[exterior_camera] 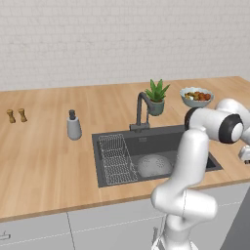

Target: Put the colander in the sink, put the apple in the colander, and turn on the sink faucet and pour water over the colander.

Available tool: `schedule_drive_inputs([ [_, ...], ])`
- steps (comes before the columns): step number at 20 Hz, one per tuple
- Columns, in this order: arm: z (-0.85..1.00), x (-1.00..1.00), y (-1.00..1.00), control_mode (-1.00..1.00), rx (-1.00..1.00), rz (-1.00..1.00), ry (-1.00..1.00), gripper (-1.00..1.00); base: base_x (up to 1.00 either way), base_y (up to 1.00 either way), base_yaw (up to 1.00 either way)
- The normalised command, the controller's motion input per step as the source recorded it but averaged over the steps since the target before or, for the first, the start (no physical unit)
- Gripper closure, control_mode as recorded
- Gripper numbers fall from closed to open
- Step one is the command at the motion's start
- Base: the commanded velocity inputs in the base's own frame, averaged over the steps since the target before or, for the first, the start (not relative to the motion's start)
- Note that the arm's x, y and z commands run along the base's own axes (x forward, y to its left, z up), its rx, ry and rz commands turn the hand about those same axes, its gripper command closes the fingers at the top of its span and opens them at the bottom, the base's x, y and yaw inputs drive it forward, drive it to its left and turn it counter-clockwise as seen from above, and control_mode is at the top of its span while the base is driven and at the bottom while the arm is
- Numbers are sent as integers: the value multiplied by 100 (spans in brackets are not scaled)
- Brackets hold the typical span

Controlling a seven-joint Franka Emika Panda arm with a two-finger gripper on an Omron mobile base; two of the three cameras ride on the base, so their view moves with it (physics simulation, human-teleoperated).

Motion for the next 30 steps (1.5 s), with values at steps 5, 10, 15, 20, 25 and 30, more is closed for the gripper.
schedule_drive_inputs([
  [5,-20,0,3,-100,0,0,0,100,0,0,0],
  [10,-2,0,16,-100,0,0,0,100,0,0,0],
  [15,3,-18,39,-100,1,3,-1,100,0,0,0],
  [20,32,-10,94,-100,4,10,-5,100,0,0,0],
  [25,45,0,100,-100,4,17,-1,100,0,0,0],
  [30,38,1,100,-100,4,18,0,100,0,0,0],
])
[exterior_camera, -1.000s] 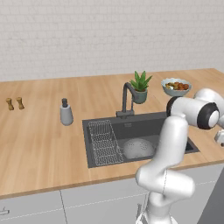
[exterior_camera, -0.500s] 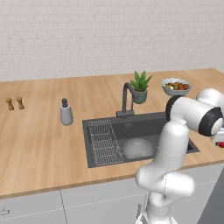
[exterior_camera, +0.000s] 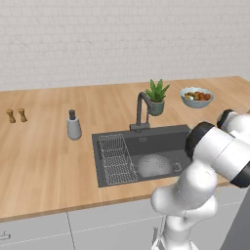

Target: Put the colander in the sink, put the apple in the colander, and turn on the sink faucet and pour water over the colander.

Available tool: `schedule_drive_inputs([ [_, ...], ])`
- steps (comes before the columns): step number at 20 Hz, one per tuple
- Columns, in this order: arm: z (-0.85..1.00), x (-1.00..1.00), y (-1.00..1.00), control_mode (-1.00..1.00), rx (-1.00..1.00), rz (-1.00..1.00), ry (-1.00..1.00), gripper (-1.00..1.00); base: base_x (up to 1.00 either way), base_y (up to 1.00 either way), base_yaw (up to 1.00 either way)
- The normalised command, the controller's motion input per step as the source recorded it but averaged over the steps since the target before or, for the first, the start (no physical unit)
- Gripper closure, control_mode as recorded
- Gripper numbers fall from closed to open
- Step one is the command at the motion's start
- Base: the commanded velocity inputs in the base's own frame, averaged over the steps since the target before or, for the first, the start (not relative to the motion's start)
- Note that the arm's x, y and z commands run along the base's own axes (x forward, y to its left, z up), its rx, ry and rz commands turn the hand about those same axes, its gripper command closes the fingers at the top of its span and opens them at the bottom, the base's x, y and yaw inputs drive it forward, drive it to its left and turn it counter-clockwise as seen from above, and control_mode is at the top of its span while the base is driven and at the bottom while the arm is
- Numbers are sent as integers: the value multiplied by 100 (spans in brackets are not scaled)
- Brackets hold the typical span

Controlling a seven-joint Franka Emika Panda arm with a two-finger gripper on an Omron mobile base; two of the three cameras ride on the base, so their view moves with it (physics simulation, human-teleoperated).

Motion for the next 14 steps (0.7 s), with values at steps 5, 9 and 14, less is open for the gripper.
schedule_drive_inputs([
  [5,21,13,100,-100,7,20,0,100,0,0,0],
  [9,3,11,100,-100,13,25,0,100,0,0,0],
  [14,0,26,99,-100,15,25,0,100,0,0,0],
])
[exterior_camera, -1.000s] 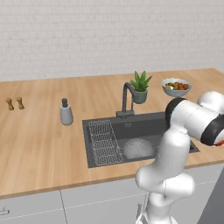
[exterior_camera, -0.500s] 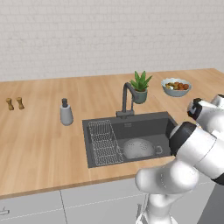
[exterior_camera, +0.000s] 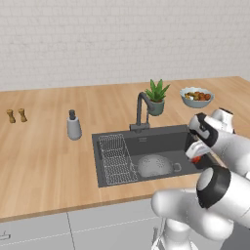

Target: Put the colander in the sink, put the apple in the colander, and turn on the sink faucet and pour water over the colander.

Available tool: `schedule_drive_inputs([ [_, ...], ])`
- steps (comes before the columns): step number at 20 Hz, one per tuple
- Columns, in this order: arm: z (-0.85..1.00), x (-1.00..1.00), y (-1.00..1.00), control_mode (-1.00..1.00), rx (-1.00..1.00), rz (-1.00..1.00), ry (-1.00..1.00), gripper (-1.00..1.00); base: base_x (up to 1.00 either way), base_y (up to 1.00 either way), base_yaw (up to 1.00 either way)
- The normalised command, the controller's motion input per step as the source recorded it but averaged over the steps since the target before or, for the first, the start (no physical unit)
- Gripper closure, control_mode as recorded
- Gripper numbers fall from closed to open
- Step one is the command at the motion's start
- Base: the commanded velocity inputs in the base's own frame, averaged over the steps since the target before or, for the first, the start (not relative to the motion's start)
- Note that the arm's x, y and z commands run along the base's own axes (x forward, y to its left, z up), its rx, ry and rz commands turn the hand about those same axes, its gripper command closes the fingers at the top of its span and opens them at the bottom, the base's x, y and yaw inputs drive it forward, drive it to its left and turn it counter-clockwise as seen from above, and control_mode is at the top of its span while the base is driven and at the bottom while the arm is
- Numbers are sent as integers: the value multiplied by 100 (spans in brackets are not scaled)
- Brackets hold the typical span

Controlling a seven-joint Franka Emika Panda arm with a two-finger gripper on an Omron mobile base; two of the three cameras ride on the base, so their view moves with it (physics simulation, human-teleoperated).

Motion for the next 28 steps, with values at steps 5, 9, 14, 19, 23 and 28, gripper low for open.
schedule_drive_inputs([
  [5,0,55,91,-100,15,21,0,100,0,0,0],
  [9,-9,67,65,-100,12,13,0,100,0,0,0],
  [14,-37,61,19,-100,4,5,0,100,0,0,0],
  [19,-48,49,1,-100,2,3,0,100,0,0,0],
  [23,-42,35,0,-100,4,4,0,100,0,0,0],
  [28,-30,6,0,-100,2,3,-2,100,0,0,0],
])
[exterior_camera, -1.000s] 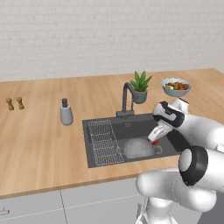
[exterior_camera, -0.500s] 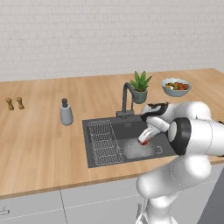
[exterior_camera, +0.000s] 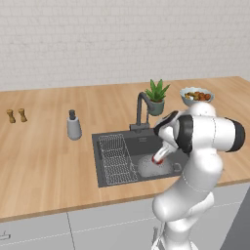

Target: Put the colander in the sink, put the apple in the colander, and turn on the sink faucet and pour water over the colander.

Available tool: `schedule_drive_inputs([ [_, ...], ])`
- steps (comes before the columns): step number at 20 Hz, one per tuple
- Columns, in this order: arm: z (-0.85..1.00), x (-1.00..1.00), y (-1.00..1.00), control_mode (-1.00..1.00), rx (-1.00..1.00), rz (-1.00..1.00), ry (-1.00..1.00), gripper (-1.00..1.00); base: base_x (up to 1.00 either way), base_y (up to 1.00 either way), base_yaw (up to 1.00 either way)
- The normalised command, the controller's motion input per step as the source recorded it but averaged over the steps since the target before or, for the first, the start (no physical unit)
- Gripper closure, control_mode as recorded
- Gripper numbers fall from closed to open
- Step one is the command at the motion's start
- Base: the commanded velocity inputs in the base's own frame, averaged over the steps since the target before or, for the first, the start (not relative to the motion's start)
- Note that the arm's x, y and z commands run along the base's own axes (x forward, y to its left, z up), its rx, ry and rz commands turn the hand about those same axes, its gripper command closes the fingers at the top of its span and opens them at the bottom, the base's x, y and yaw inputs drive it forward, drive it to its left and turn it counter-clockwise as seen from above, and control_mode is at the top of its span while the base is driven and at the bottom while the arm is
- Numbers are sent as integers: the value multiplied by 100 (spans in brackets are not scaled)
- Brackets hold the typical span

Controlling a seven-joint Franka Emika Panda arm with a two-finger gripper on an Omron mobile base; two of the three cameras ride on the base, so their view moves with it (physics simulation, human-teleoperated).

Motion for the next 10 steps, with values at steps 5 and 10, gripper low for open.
schedule_drive_inputs([
  [5,-23,0,0,-100,0,3,-6,100,0,0,0],
  [10,-6,-8,2,-100,0,3,-13,100,0,0,0],
])
